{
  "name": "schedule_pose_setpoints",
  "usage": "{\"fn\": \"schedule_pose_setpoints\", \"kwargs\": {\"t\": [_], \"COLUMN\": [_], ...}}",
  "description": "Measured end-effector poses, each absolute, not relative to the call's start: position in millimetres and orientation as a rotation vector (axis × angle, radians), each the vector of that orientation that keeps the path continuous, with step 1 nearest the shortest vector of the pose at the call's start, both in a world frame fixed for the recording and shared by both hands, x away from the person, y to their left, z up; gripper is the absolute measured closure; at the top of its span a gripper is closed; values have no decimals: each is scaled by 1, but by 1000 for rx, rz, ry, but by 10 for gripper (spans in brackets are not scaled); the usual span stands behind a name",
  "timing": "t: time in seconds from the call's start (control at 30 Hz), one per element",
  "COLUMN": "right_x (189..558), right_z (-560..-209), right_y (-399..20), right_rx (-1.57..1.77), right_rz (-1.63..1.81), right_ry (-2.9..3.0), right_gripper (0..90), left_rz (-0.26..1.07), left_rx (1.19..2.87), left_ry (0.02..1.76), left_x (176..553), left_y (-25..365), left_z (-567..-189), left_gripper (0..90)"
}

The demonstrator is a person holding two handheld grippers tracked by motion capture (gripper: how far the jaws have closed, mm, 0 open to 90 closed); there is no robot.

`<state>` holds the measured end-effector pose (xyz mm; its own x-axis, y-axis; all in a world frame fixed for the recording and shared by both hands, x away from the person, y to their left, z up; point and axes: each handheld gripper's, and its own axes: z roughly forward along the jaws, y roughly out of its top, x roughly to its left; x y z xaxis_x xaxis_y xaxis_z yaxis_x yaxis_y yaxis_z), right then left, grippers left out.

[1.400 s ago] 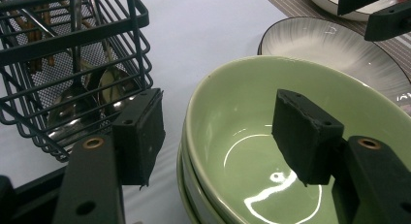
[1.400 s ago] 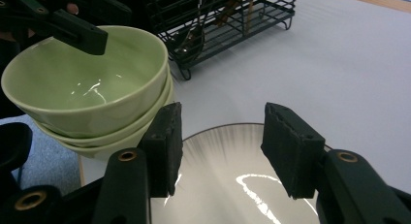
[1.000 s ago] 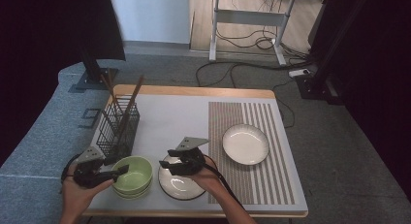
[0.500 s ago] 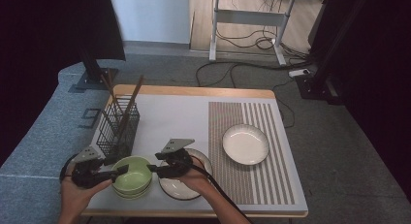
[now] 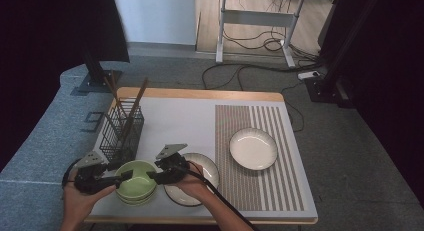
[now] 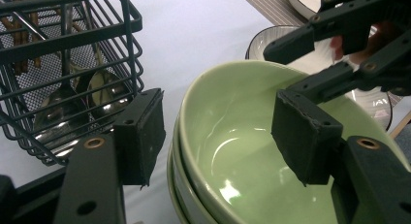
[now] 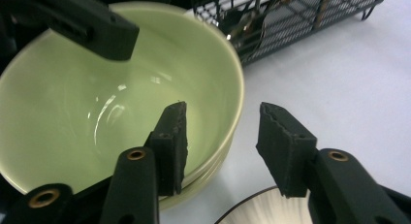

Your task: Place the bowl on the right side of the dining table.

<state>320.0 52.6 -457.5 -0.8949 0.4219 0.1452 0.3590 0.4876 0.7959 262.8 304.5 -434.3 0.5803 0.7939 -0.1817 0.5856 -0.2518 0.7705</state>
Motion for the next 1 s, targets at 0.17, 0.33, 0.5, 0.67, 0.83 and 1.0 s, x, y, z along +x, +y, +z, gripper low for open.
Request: {"fn": "schedule_pose_setpoints", "kwargs": {"t": [0.17,0.33,0.5,0.67,0.83,1.0], "right_x": [316,311,309,311,312,311], "right_z": [-463,-463,-461,-455,-450,-449], "right_y": [58,64,68,67,66,66], "right_rx": [691,700,700,715,706,691], "right_rz": [1367,1312,1295,1374,1421,1425], "right_ry": [2667,2590,2528,2466,2441,2429], "right_gripper": [653,725,779,841,853,854], "left_rz": [306,309,311,315,318,321], "left_rx": [1958,1956,1958,1958,1955,1957], "left_ry": [1103,1104,1104,1103,1102,1101], "left_x": [263,263,263,263,263,263], "left_y": [304,305,305,306,306,304], "left_z": [-434,-434,-434,-434,-434,-435], "left_gripper": [364,365,366,368,370,373]}}
